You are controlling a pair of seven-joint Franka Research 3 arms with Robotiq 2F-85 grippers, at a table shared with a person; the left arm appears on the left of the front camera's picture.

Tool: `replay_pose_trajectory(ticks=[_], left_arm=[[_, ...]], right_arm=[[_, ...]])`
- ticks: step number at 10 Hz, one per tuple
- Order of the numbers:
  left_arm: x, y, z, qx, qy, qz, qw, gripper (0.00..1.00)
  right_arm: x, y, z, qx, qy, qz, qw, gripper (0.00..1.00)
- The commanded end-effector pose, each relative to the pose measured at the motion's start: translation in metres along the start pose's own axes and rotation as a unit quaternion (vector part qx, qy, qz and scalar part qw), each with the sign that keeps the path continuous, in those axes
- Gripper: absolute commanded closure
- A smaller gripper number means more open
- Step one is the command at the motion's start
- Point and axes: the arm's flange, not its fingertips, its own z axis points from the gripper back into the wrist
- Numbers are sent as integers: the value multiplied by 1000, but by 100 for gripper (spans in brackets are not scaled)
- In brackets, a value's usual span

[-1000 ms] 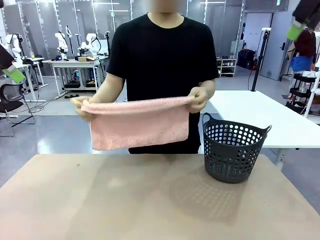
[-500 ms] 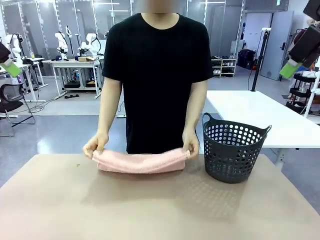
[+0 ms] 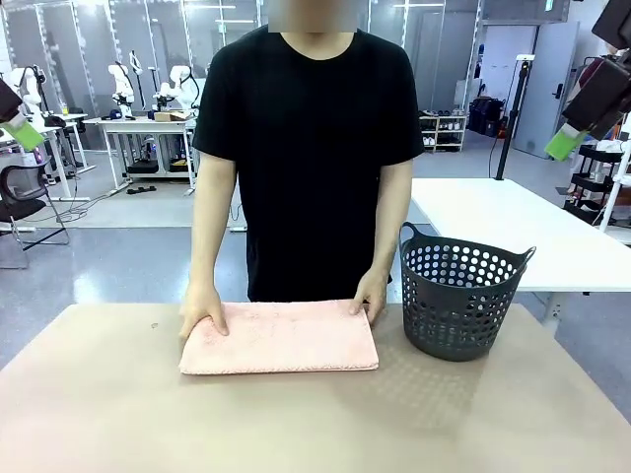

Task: Fold the towel.
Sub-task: Release the end of the 100 cm Hotel Towel you were holding, then pick up the 100 cm Hotel Towel and place it on the left side of the table.

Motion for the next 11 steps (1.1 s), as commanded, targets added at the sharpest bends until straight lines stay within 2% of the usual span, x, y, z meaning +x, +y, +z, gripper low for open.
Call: replay_pose_trajectory(ticks=[1, 11], left_arm=[[-5, 0, 0, 2, -2, 3, 1000, 0], [-5, 0, 0, 2, -2, 3, 1000, 0]], right_arm=[[0, -1, 3, -2, 3, -4, 1000, 0], [0, -1, 3, -2, 3, -4, 1000, 0]])
